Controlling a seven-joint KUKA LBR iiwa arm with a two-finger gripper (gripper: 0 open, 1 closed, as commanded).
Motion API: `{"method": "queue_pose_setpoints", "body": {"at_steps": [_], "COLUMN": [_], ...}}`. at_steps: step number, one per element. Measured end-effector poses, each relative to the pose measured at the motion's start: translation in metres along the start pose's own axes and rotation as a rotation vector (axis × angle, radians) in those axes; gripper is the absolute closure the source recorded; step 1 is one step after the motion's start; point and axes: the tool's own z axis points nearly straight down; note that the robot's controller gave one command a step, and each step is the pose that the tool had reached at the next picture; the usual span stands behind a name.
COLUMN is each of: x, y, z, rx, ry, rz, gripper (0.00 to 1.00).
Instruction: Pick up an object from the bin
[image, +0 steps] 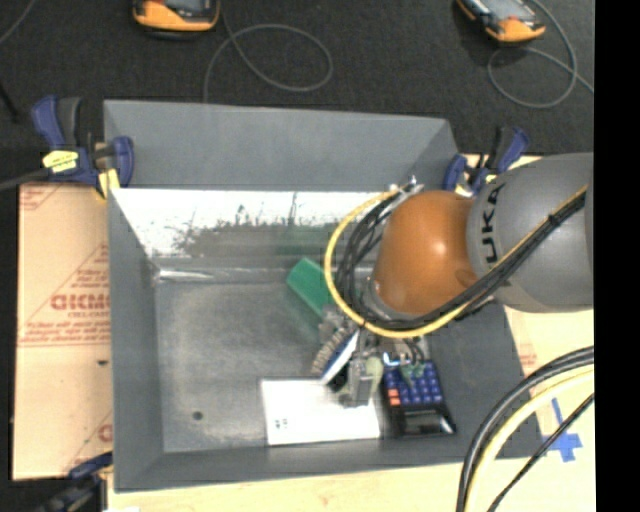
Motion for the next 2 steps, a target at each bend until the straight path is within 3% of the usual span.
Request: {"method": "queue_pose_setpoints", "body": {"at_steps": [1, 2], "x": [-0.002, -0.012], "y": [-0.025, -0.041], "z": [0.000, 0.029], "rx": [0.002, -0.005], "ry": [-0.009, -0.008], "rz": [-0.237, -0.194], "gripper": [0.00, 0.00]}}
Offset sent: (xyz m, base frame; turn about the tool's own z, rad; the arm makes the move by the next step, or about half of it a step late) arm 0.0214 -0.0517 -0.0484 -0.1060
